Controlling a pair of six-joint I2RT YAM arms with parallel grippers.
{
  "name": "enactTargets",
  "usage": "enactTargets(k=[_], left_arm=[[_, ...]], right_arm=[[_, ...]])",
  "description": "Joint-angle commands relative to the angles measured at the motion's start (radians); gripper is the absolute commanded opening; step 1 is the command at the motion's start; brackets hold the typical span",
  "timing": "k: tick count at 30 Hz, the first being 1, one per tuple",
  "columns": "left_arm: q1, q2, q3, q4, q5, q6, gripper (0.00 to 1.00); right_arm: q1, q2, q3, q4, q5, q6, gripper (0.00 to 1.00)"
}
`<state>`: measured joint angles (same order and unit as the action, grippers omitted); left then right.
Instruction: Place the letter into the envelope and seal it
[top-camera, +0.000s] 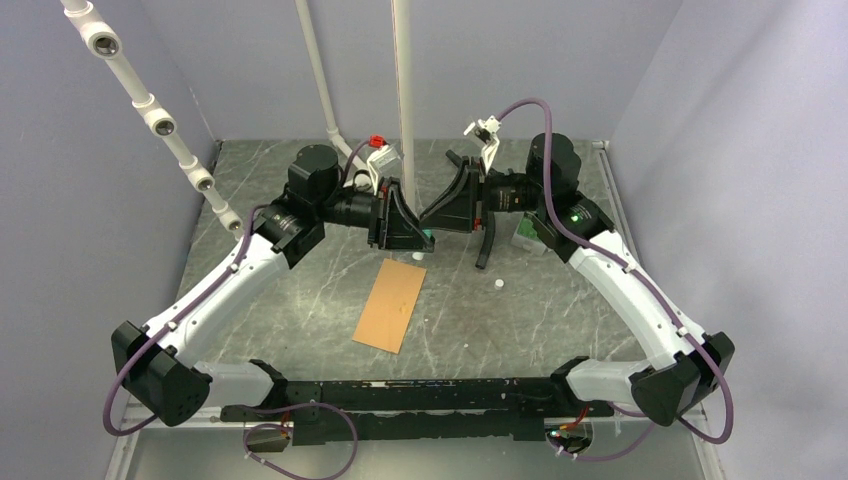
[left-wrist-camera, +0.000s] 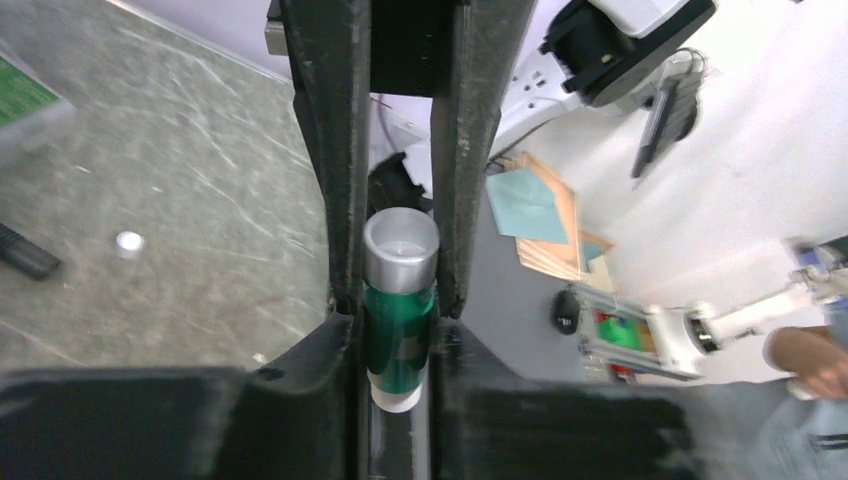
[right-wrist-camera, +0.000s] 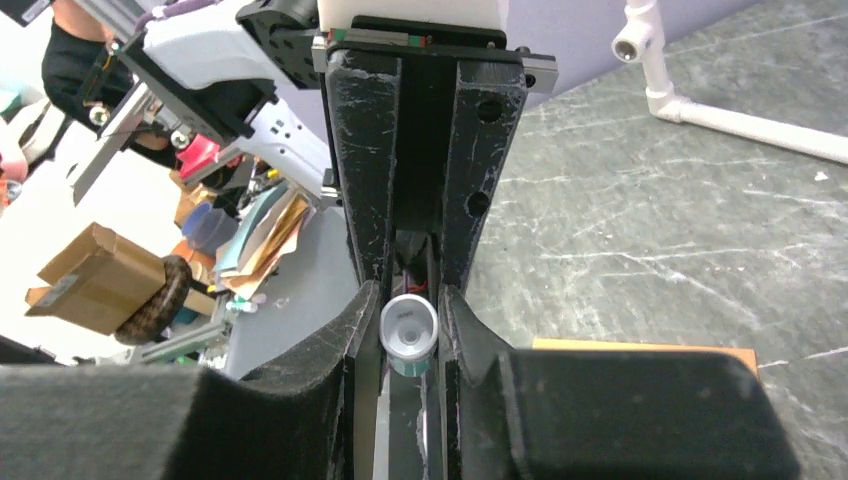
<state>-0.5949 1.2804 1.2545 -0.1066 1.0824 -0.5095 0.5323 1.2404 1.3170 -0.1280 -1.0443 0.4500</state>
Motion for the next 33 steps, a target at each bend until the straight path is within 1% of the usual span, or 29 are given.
enactTargets(k=[1,2,3,4,5,6,7,8,9,12,14,17,20,24,29,33], left_arm=[[0.023,-0.001,0.016,0.021,-0.09,-0.011,0.03],[0.026,-0.004,0.013,0.01,-0.122,-0.008,0.03],[0.029,-0.007,0.009,-0.001,-0.16,-0.005,0.03],[0.034,-0.014,0.006,-0.012,-0.208,-0.008,0.02],[0.036,-0.019,-0.003,-0.019,-0.259,-0.018,0.02],[0.038,-0.024,-0.011,-0.022,-0.321,-0.034,0.03],[0.043,-0.029,-0.017,-0.025,-0.383,-0.056,0.03],[0.045,-0.033,-0.023,-0.029,-0.442,-0.079,0.02],[0.046,-0.038,-0.026,-0.038,-0.51,-0.105,0.02],[0.046,-0.041,0.02,-0.162,-0.738,-0.184,0.03],[0.046,-0.042,0.071,-0.23,-0.814,-0.216,0.03],[0.047,-0.035,0.147,-0.309,-0.881,-0.277,0.02],[0.046,-0.015,0.219,-0.386,-0.914,-0.346,0.02],[0.046,0.012,0.289,-0.456,-0.898,-0.391,0.02],[0.047,0.005,0.284,-0.434,-0.863,-0.417,0.03],[0.048,0.001,0.275,-0.423,-0.85,-0.433,0.06]], right_arm=[[-0.006,0.006,0.046,0.004,0.026,0.002,0.0],[-0.008,0.012,0.054,-0.017,0.051,0.003,0.03],[-0.012,0.017,0.063,-0.042,0.107,0.004,0.17],[-0.017,0.02,0.066,-0.063,0.158,0.006,0.37],[-0.019,0.018,0.063,-0.079,0.226,0.013,0.54],[-0.021,0.01,0.054,-0.094,0.303,0.023,0.66],[-0.023,0.003,0.045,-0.111,0.379,0.032,0.72],[-0.022,-0.004,0.033,-0.119,0.448,0.038,0.76],[-0.019,-0.018,0.02,-0.121,0.5,0.033,0.77],[0.008,-0.07,-0.049,-0.092,0.624,0.021,0.79],[0.037,-0.089,-0.078,-0.095,0.706,0.008,0.79],[0.107,-0.08,-0.064,-0.139,0.831,-0.019,0.78],[0.178,-0.056,-0.04,-0.136,0.938,-0.029,0.77],[0.252,-0.025,-0.006,-0.103,0.983,-0.028,0.76],[0.284,-0.005,0.014,-0.022,1.007,0.006,0.75],[0.285,0.013,0.032,0.013,1.025,0.024,0.73]])
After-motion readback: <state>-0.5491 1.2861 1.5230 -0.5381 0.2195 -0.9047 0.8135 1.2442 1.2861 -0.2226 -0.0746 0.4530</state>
